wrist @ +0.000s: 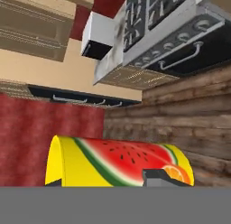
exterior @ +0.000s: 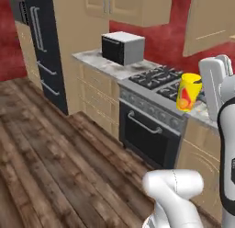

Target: There is a tray on the dining counter. Grab the cup, mug, and pitcher and place them on the tray. The pitcher may be placed next to the tray if it cannot fit the tray.

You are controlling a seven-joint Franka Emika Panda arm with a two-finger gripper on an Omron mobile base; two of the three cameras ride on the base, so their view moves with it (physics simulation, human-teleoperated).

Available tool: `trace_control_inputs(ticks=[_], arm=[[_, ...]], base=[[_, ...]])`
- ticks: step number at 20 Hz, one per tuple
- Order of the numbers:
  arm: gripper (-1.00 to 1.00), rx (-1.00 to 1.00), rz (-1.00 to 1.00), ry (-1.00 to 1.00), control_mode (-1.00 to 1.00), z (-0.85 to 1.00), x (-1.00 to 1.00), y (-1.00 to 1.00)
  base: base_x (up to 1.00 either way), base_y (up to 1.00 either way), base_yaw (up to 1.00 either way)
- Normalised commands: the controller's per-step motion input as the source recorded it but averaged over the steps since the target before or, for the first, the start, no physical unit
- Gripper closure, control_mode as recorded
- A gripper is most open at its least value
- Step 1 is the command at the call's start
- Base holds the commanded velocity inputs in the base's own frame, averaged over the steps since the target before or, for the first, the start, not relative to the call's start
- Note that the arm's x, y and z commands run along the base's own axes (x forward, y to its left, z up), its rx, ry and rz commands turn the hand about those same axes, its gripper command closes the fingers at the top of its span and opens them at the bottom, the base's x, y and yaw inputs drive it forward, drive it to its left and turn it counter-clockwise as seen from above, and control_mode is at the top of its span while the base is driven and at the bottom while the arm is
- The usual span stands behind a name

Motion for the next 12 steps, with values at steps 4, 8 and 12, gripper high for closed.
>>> trace_control_inputs(ticks=[4, 8, 12], arm=[[1.00, 0.00, 0.00, 0.00, 1.00, 0.00, 0.00, 0.00], [1.00, 0.00, 0.00, 0.00, 1.00, 0.00, 0.00, 0.00], [1.00, 0.00, 0.00, 0.00, 1.00, 0.00, 0.00, 0.00]], base=[[-0.32, 0.00, 1.00], [-0.19, 0.00, 1.00], [-0.06, 0.00, 1.00]])
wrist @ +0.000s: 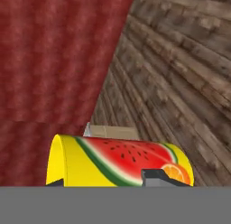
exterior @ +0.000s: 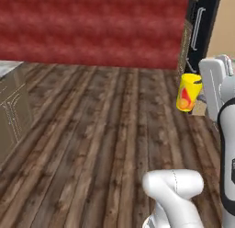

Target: There is a tray on the dining counter. Grab the cup, mug, and pitcher and place them on the tray. The pitcher may be placed next to the tray if it cannot fit the tray.

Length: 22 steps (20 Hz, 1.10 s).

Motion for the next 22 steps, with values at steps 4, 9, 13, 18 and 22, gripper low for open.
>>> trace_control_inputs(ticks=[4, 9, 13, 18, 22], arm=[[1.00, 0.00, 0.00, 0.00, 1.00, 0.00, 0.00, 0.00], [1.00, 0.00, 0.00, 0.00, 1.00, 0.00, 0.00, 0.00], [1.00, 0.00, 0.00, 0.00, 1.00, 0.00, 0.00, 0.00], [1.00, 0.00, 0.00, 0.00, 1.00, 0.00, 0.00, 0.00], [1.00, 0.00, 0.00, 0.00, 1.00, 0.00, 0.00, 0.00]], base=[[0.00, 0.00, 0.98], [0.11, 0.00, 0.93], [0.67, -0.17, 0.67], [0.90, -0.50, 0.47], [1.00, -0.95, 0.27]])
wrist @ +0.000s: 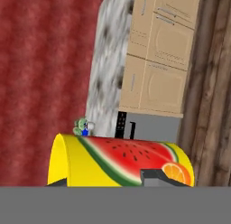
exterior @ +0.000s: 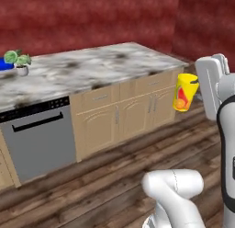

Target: There is a tray on the dining counter. Grab the cup, mug, and pitcher and place them on the tray. The pitcher may be placed next to the tray if it cannot fit the tray.

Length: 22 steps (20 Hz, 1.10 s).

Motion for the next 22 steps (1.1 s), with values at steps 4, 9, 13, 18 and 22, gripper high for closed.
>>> trace_control_inputs(ticks=[4, 9, 13, 18, 22], arm=[[1.00, 0.00, 0.00, 0.00, 1.00, 0.00, 0.00, 0.00], [1.00, 0.00, 0.00, 0.00, 1.00, 0.00, 0.00, 0.00], [1.00, 0.00, 0.00, 0.00, 1.00, 0.00, 0.00, 0.00], [1.00, 0.00, 0.00, 0.00, 1.00, 0.00, 0.00, 0.00], [1.00, 0.00, 0.00, 0.00, 1.00, 0.00, 0.00, 0.00]], base=[[1.00, -1.00, 0.14], [0.95, -1.00, 0.09], [0.80, -1.00, 0.08], [0.76, -1.00, 0.09], [0.78, -1.00, 0.09]])
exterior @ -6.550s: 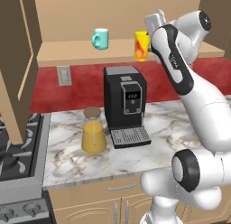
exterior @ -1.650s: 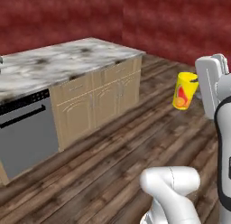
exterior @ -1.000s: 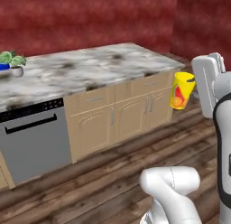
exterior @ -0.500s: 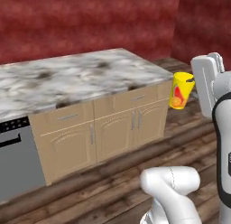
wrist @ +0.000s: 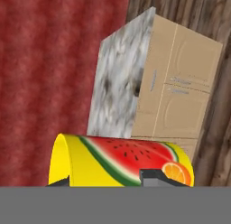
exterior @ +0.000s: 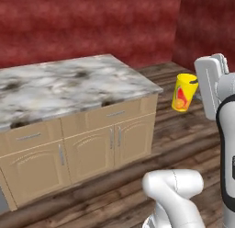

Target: There is a tray on the dining counter. Grab the cup, mug, and pitcher and place them on the tray. The pitcher may be placed next to the tray if it cannot fit the tray.

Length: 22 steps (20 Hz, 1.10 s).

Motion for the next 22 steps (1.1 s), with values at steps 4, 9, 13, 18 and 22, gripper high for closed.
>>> trace_control_inputs(ticks=[4, 9, 13, 18, 22], arm=[[1.00, 0.00, 0.00, 0.00, 1.00, 0.00, 0.00, 0.00], [1.00, 0.00, 0.00, 0.00, 1.00, 0.00, 0.00, 0.00], [1.00, 0.00, 0.00, 0.00, 1.00, 0.00, 0.00, 0.00], [1.00, 0.00, 0.00, 0.00, 1.00, 0.00, 0.00, 0.00], [1.00, 0.00, 0.00, 0.00, 1.00, 0.00, 0.00, 0.00]], base=[[0.76, -1.00, 0.12], [0.76, -1.00, 0.17], [0.74, -1.00, 0.18], [0.71, -1.00, 0.20], [0.75, -1.00, 0.21]])
